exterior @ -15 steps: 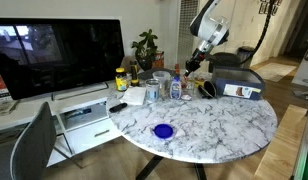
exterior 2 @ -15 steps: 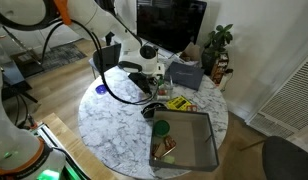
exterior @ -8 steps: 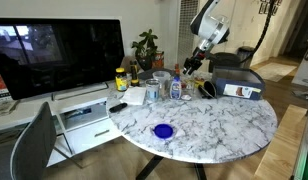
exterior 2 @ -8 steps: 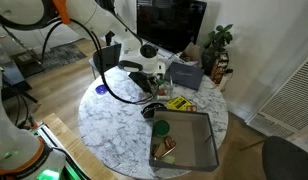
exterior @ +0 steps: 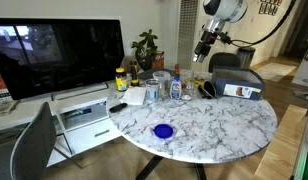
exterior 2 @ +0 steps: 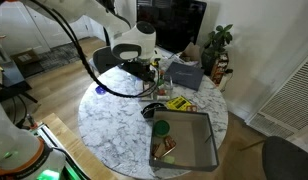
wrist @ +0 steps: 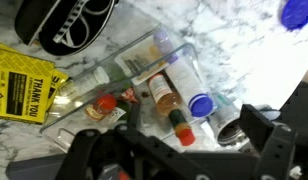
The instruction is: Remove one red sachet from the box and put it in the clear container
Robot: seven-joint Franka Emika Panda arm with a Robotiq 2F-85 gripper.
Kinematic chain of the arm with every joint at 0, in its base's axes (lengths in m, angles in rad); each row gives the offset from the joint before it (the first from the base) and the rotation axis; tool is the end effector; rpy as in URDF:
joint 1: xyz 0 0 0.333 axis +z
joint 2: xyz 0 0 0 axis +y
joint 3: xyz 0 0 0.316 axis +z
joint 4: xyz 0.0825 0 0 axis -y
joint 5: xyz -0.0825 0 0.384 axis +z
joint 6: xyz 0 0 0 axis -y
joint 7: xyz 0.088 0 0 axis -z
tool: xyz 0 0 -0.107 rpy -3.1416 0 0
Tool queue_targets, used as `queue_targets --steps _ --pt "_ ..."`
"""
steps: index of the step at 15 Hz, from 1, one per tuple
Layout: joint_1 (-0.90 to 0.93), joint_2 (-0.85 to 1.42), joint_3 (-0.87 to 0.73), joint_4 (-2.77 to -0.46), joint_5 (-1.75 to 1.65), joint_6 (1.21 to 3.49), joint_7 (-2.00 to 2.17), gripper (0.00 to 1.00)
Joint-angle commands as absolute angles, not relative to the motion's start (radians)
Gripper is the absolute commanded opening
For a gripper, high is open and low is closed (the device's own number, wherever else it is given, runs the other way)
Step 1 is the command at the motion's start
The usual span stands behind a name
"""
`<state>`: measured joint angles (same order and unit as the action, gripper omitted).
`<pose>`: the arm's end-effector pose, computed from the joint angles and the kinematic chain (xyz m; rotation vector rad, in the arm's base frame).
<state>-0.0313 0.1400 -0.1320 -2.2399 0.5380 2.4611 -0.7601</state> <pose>0.5395 -0.0891 0.3145 -2.8479 -0.2728 -0.3235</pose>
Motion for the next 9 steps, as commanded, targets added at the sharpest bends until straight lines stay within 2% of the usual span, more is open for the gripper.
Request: queue_targets --steps 1,6,7,9 --pt "-0.027 -0.053 -0.077 -2.34 0.347 2.307 -0.614 1.0" --pt "0.018 -0.154 0.014 -2.284 0.1 2.016 -0.247 1.0" --pt "0.013 -0.116 -0.013 -2.277 0.18 2.085 -0.369 1.0" --pt "0.026 -0.145 0.01 -2.275 0.133 2.035 -0.28 1.0"
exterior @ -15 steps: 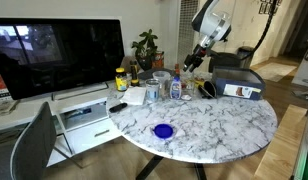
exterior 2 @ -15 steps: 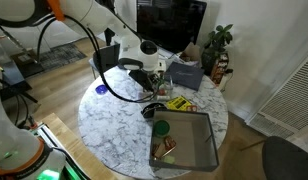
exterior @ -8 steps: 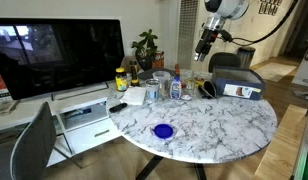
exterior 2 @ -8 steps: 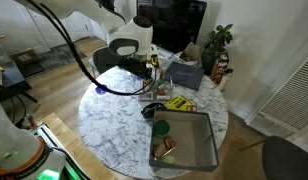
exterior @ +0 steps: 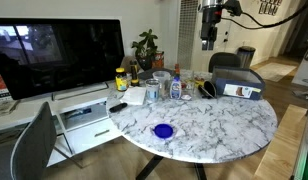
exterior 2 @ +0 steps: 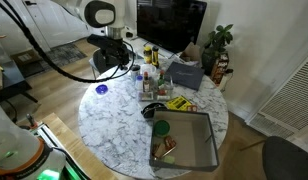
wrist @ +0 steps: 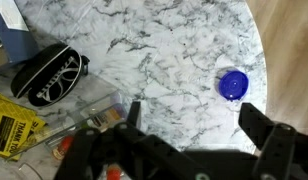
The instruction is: Remove one red sachet from the box and put it in the clear container
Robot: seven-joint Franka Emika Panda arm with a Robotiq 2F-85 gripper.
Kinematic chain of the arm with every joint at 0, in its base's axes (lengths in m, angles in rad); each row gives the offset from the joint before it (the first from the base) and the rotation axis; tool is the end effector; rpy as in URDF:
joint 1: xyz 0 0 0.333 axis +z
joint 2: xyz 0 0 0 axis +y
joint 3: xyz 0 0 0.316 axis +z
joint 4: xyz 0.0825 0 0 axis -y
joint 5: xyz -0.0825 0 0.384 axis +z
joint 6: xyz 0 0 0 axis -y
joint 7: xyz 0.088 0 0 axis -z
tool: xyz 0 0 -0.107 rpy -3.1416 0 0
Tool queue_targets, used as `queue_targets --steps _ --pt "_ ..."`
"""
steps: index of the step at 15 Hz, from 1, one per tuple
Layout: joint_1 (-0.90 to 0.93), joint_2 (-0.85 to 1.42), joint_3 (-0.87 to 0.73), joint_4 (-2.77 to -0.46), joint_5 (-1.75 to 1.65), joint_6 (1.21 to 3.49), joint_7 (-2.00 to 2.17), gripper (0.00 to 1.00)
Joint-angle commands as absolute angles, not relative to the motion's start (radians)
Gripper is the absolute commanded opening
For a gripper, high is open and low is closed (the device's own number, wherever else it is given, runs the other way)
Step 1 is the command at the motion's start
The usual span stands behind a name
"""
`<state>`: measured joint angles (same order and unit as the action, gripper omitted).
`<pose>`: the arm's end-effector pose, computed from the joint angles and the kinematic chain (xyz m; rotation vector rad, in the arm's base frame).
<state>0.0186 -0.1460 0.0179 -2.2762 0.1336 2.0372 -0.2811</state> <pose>0.4823 0.0252 0.4095 -2.9912 -0.3783 0.1181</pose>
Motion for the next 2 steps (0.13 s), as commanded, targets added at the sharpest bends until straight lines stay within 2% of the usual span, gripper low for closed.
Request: queue_targets --steps 1,2 --pt "0.027 -0.15 0.013 -2.275 0.126 2.033 -0.269 1.0" --pt "0.027 -0.149 0.013 -2.275 0.125 2.033 -0.266 1.0"
